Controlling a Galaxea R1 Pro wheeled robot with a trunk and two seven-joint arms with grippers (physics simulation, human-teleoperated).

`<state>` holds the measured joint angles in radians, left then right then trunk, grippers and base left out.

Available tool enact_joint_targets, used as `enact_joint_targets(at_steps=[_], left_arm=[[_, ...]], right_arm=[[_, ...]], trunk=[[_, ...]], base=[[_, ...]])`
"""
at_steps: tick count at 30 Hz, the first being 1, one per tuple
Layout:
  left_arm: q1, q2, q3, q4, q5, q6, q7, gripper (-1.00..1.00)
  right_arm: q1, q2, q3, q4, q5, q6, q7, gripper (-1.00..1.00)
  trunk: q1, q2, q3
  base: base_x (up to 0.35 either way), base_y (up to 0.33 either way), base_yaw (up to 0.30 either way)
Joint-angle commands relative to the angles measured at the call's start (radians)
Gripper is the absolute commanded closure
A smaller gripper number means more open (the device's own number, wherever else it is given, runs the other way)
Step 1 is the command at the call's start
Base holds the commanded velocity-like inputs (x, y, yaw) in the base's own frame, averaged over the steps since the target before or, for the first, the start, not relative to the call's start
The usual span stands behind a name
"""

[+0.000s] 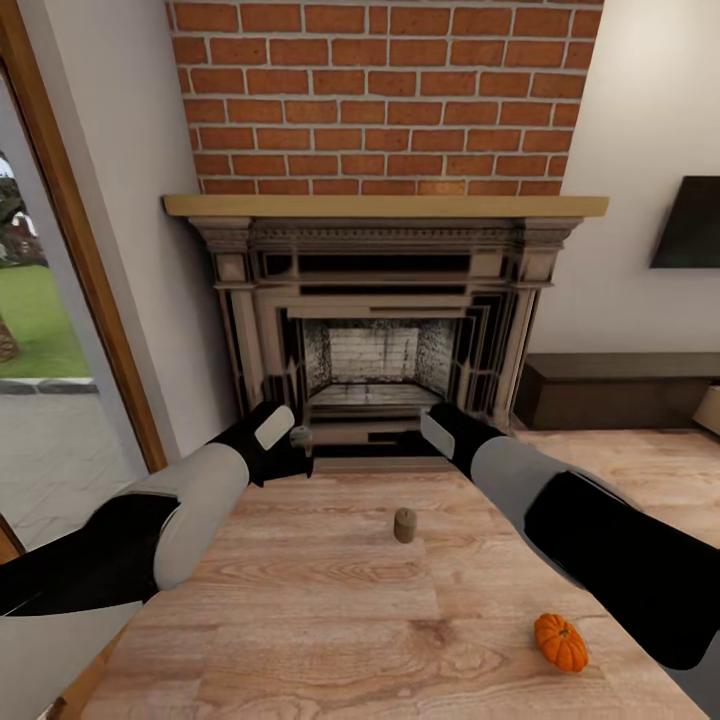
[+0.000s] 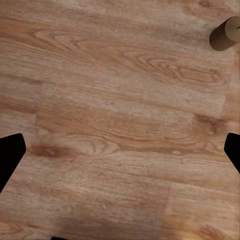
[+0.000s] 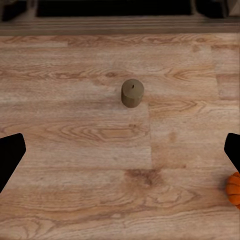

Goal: Place each of the two pumpkins and all three candles from the living room inside a cabinet in the living room (use any cabinet), then make sure every cabinet is closed, and position the cauldron so it is next to a table in the living room.

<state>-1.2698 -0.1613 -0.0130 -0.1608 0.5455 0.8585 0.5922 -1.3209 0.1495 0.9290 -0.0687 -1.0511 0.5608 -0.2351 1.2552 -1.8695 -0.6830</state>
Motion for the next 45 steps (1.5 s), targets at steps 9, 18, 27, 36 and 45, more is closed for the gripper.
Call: enact_joint_targets(at_steps=[9,18,27,36,45], left_arm=[[0.000,-0.001,-0.002,0.007,0.013,-0.004,0.007,-1.00],[0.000,0.001,-0.002,0.037,0.011,-0.004,0.008,-1.00],[0.000,0.015,0.001,0.031,0.015,0.082,0.007,-1.00],[0.000,0.017,0.002,0.014,0.030,0.160,-0.086,-1.00],[0.000,0.017,-0.065,0.019,0.008,0.163,-0.296,-1.00]], right_arm=[[0.034,-0.018,0.007,0.001,-0.012,-0.064,-0.007,-1.00],[0.048,-0.022,0.007,0.004,-0.011,-0.091,-0.009,-1.00],[0.058,-0.020,0.008,0.003,-0.010,-0.140,-0.010,-1.00],[0.058,-0.021,0.009,0.001,-0.008,-0.138,-0.010,-1.00],[0.058,-0.021,0.010,0.003,-0.007,-0.137,-0.009,-1.00]], trunk=[[0.034,-0.064,-0.029],[0.069,-0.127,-0.058],[0.103,-0.190,-0.086],[0.138,-0.253,-0.114],[0.165,-0.302,-0.136]], base=[[0.000,0.000,0.000],[0.000,0.000,0.000],[0.000,0.000,0.000],[0.000,0.000,0.000],[0.000,0.000,0.000]])
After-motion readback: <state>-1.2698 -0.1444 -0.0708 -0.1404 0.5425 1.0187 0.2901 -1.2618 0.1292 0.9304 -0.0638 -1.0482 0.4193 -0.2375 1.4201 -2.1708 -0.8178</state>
